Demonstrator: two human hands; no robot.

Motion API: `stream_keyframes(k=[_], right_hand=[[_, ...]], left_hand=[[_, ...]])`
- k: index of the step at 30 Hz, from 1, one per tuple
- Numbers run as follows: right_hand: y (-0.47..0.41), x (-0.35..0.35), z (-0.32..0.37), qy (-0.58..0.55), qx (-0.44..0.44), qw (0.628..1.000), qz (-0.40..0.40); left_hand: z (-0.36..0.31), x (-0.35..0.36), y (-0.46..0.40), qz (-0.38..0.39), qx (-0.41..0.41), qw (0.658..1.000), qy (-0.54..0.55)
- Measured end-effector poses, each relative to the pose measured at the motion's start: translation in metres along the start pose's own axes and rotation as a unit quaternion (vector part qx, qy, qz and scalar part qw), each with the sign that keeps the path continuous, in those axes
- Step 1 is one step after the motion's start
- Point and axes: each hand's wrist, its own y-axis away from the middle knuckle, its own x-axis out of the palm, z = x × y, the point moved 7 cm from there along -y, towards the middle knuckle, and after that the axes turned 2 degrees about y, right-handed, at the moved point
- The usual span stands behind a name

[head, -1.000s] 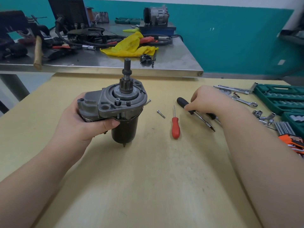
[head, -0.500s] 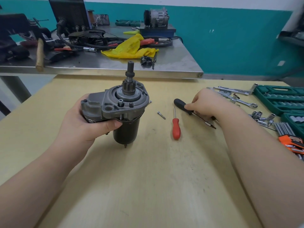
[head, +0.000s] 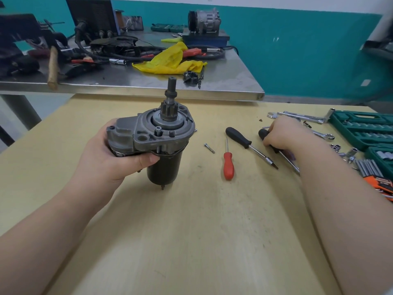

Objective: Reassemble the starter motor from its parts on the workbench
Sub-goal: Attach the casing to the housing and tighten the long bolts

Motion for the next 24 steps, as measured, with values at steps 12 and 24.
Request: stream_keyframes(k=[12,24], right_hand=[[0.043,-0.07,0.04,-0.61,-0.089,0.787,-0.035],[0.174,-0.153,0.116,-0.726,-0.309,0.603,-0.118]], left_hand=[[-0.006,0.001,0.001,0.003,0.006,1.0,0.005],[-0.013,0.007,0.003,-0.016,-0.013,0.999,0.025]])
